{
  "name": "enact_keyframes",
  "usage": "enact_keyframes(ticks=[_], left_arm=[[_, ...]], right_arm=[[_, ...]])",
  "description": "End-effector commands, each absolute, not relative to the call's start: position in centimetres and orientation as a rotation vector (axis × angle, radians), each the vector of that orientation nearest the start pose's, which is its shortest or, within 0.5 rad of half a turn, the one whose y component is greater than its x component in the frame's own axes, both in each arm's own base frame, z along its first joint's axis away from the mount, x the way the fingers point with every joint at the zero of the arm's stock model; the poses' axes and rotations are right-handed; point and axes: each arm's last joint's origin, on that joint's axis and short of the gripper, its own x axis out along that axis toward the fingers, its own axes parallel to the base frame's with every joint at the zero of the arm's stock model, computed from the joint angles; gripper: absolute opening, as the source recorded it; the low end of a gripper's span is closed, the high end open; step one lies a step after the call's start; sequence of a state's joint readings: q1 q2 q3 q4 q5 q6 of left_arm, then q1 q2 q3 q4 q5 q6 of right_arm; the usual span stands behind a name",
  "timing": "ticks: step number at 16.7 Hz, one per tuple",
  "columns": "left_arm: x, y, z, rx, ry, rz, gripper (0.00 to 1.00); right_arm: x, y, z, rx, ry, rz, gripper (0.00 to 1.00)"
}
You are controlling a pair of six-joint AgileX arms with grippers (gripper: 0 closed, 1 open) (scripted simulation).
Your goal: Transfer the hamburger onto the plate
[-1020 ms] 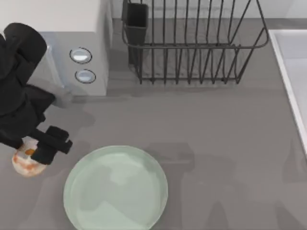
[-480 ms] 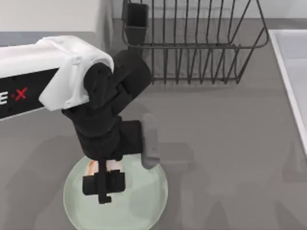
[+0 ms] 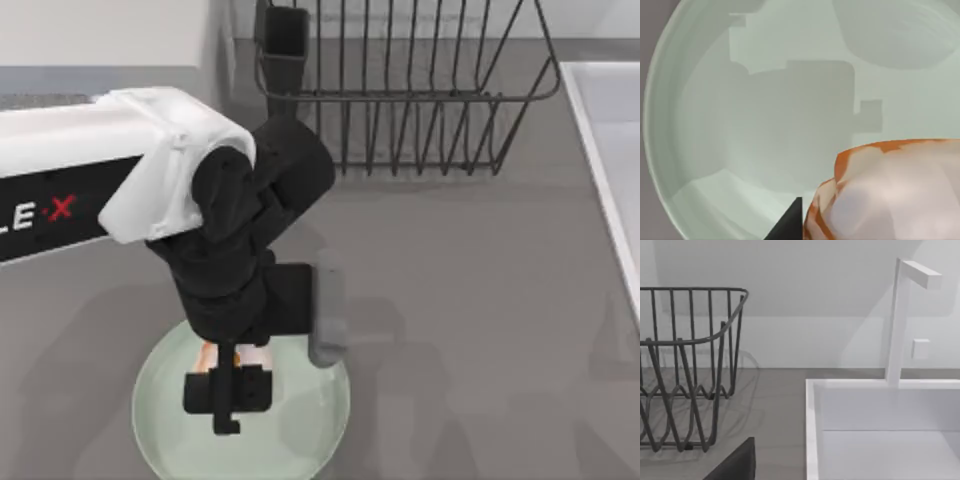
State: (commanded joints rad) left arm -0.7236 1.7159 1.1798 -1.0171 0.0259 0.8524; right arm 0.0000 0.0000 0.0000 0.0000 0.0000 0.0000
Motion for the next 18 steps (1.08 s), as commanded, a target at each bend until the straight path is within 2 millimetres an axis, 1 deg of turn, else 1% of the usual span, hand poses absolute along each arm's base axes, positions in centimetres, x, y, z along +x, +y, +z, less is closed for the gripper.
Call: enact_keyframes(ticks=[4, 6, 10, 18], left_arm=[[23.3, -20.4, 16.6, 1.183, 1.158, -1.224, 0.0], [23.2, -20.4, 15.2, 1.188, 1.172, -1.23, 0.0], [23.2, -20.4, 15.0, 1.188, 1.174, -1.231, 0.0], [23.2, -20.4, 15.0, 1.188, 1.174, -1.231, 0.6]], right_arm=[[10.6, -0.1, 16.0, 0.0, 0.0, 0.0, 1.0], [10.6, -0.1, 16.0, 0.0, 0.0, 0.0, 1.0], [10.6, -0.1, 16.0, 0.0, 0.0, 0.0, 1.0], [10.6, -0.1, 16.0, 0.0, 0.0, 0.0, 1.0]])
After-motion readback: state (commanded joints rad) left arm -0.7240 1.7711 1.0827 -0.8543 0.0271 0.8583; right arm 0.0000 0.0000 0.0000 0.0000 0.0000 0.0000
